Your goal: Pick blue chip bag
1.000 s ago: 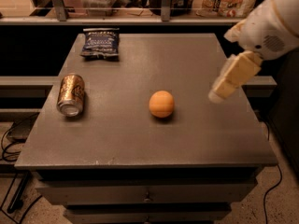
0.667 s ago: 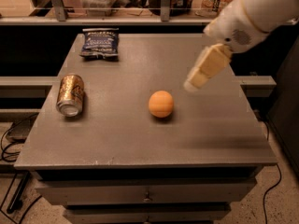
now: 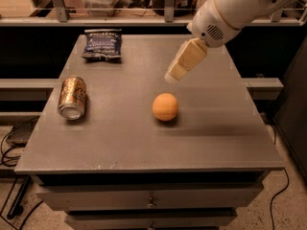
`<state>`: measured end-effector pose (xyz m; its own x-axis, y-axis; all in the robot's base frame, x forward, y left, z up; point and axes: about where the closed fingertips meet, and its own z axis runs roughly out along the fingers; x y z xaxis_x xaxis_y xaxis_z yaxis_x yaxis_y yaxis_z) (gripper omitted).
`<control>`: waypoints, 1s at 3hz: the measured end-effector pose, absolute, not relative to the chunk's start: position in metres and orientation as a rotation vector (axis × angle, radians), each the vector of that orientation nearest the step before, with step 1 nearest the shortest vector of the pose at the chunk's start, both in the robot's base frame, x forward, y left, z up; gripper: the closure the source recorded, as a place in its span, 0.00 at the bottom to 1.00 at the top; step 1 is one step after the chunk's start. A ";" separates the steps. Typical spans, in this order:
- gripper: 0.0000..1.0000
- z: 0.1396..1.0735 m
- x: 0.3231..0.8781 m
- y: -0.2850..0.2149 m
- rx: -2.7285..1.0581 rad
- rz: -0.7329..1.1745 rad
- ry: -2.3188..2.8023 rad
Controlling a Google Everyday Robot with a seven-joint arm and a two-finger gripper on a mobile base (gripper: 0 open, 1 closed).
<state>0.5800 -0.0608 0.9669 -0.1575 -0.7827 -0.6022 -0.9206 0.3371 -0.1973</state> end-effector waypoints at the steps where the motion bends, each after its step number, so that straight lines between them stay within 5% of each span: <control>1: 0.00 0.955 0.594 -0.048 -1.448 0.314 1.991; 3: 0.00 0.929 0.674 -0.002 -1.348 0.381 1.906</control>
Offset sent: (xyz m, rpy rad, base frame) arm 0.0994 0.0573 -0.0329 0.1575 -0.0546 -0.0472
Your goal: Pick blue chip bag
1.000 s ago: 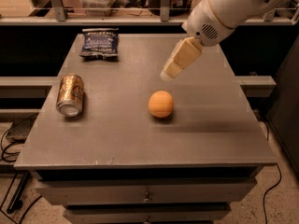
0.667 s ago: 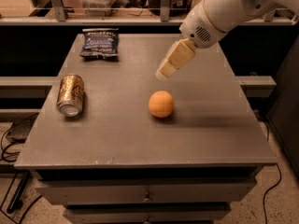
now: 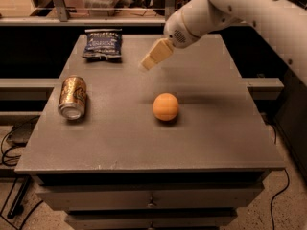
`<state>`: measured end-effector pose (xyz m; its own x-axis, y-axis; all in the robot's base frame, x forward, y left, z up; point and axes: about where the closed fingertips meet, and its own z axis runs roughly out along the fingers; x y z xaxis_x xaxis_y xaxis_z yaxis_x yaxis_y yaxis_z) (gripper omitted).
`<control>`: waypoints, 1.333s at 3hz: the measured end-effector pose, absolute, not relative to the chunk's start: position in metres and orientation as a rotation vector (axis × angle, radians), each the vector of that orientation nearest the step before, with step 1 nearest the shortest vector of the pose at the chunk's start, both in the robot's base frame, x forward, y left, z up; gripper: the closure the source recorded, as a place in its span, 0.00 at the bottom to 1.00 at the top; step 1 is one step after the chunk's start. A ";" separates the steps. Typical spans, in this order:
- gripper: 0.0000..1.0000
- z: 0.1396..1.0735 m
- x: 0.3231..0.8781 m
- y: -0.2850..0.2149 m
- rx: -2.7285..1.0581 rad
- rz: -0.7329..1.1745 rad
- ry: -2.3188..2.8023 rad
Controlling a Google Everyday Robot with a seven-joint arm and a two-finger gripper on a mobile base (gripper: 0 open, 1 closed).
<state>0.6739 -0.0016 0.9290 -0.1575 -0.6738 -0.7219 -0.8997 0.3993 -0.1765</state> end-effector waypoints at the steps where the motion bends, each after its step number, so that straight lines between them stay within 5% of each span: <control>1: 0.00 0.911 0.717 0.028 -1.310 0.417 1.868; 4: 0.00 0.860 0.780 0.116 -1.254 0.574 1.822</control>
Offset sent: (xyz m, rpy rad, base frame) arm 0.1119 0.0986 -0.0558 0.2047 -0.0170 0.0137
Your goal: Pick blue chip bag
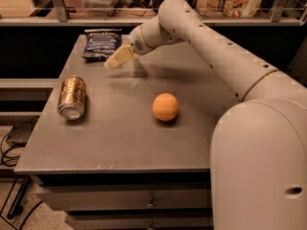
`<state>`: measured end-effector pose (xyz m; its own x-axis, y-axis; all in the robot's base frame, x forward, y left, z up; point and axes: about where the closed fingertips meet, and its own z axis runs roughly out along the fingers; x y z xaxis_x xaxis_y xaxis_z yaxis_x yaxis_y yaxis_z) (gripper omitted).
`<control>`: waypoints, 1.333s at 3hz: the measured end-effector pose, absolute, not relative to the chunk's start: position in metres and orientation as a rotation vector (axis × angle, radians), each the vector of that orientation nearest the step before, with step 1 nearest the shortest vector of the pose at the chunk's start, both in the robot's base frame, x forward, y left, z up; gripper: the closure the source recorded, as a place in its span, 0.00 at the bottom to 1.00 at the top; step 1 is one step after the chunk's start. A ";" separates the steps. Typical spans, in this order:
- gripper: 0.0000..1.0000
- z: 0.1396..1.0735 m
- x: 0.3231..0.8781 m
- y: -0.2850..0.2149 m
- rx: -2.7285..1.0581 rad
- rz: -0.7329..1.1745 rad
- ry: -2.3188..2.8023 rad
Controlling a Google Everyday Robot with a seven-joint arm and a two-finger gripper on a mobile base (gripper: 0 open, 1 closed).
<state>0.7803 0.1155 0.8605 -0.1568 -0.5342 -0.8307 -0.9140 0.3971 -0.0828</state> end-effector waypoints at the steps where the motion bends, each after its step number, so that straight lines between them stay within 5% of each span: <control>1: 0.00 0.854 0.793 0.138 -1.237 0.603 1.815; 2: 0.16 0.852 0.798 0.159 -1.247 0.642 1.795; 4: 0.63 0.855 0.801 0.175 -1.258 0.669 1.771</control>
Offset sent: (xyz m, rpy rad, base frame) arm 0.0265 0.0647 -0.0046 0.0811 0.0173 0.0585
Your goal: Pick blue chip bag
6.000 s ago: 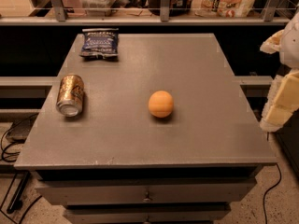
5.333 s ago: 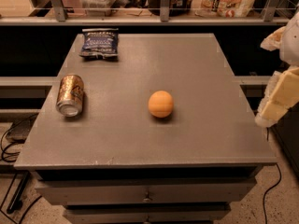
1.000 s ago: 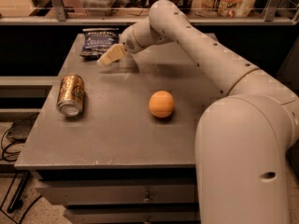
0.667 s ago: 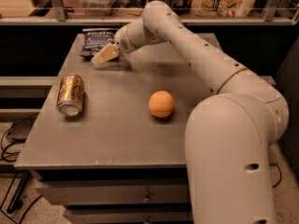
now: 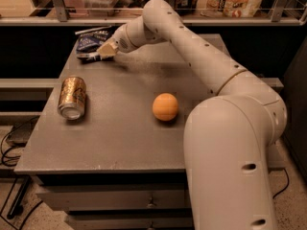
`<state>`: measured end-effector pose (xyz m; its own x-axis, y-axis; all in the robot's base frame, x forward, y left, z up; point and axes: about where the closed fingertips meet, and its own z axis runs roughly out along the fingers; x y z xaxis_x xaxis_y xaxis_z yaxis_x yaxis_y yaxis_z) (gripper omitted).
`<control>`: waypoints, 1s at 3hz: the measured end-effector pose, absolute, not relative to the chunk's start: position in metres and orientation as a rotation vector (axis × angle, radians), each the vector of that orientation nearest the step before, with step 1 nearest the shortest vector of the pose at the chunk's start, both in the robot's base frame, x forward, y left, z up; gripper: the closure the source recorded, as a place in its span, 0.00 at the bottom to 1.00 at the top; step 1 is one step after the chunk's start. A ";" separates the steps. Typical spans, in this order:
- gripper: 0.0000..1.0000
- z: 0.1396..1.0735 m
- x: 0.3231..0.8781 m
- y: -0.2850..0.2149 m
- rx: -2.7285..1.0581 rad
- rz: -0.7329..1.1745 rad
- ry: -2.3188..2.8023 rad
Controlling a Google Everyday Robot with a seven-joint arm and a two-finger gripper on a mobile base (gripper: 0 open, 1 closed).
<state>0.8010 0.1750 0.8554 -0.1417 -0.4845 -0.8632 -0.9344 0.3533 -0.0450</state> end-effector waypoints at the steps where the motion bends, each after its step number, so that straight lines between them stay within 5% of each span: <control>1: 0.86 0.882 0.799 0.174 -1.266 0.651 1.718; 2: 1.00 0.934 0.790 0.168 -1.329 0.556 1.649; 3: 1.00 1.001 0.770 0.158 -1.419 0.419 1.558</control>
Offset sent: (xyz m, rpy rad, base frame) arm -0.0222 -0.0233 0.1628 -0.0994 -0.2881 0.0599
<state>0.7701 0.1582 1.0010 0.1286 -0.5772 -0.8064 -0.9037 0.2666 -0.3350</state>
